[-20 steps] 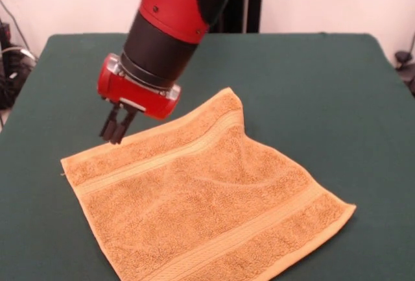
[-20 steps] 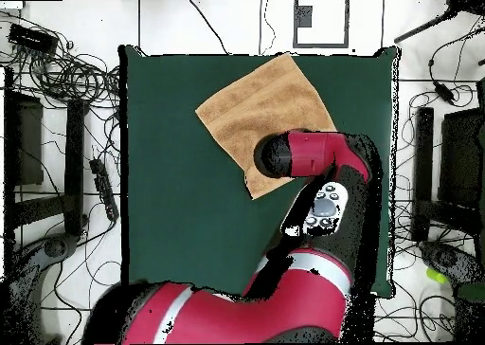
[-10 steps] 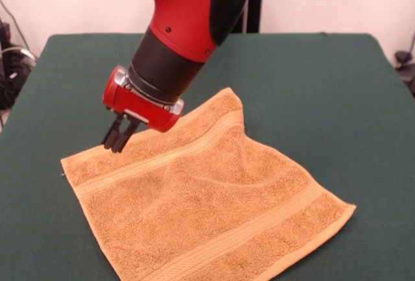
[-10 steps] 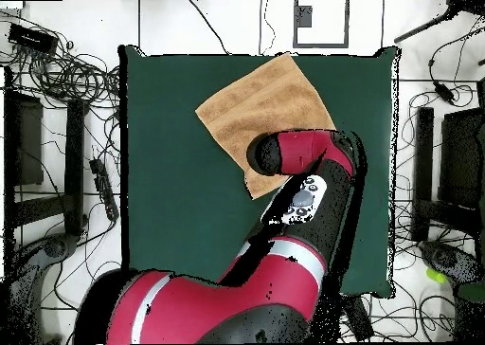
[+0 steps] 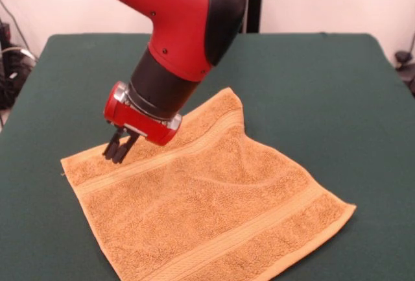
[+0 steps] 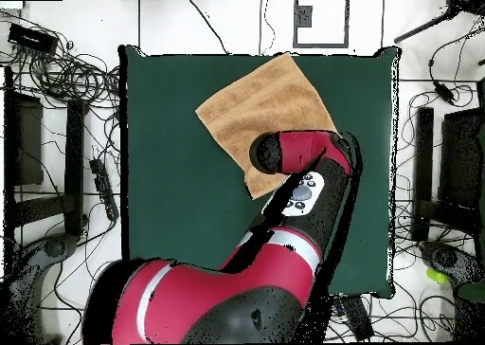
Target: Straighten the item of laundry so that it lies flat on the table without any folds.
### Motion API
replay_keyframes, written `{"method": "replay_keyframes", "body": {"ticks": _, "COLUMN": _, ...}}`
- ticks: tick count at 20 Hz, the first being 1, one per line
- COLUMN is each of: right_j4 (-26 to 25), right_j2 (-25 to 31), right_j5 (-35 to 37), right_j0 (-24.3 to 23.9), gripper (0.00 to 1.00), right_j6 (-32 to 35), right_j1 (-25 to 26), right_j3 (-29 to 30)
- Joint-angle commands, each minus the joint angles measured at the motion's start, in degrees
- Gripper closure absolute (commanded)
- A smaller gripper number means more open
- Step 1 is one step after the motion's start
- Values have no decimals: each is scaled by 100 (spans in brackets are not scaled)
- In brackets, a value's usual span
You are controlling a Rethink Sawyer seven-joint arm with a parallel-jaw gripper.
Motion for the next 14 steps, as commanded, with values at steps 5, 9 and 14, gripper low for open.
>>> {"method": "replay_keyframes", "body": {"ticks": 5, "right_j4": 891, "right_j2": 988, "right_j5": -412, "right_j0": -59, "gripper": 100, "right_j6": 1451, "right_j1": 343, "right_j3": -6}}
{"method": "replay_keyframes", "body": {"ticks": 9, "right_j4": 1117, "right_j2": 1212, "right_j5": -448, "right_j0": -177, "gripper": 100, "right_j6": 1359, "right_j1": 360, "right_j3": 133}}
{"method": "replay_keyframes", "body": {"ticks": 14, "right_j4": 1235, "right_j2": 1158, "right_j5": -82, "right_j0": -197, "gripper": 100, "right_j6": 1222, "right_j1": 426, "right_j3": 118}}
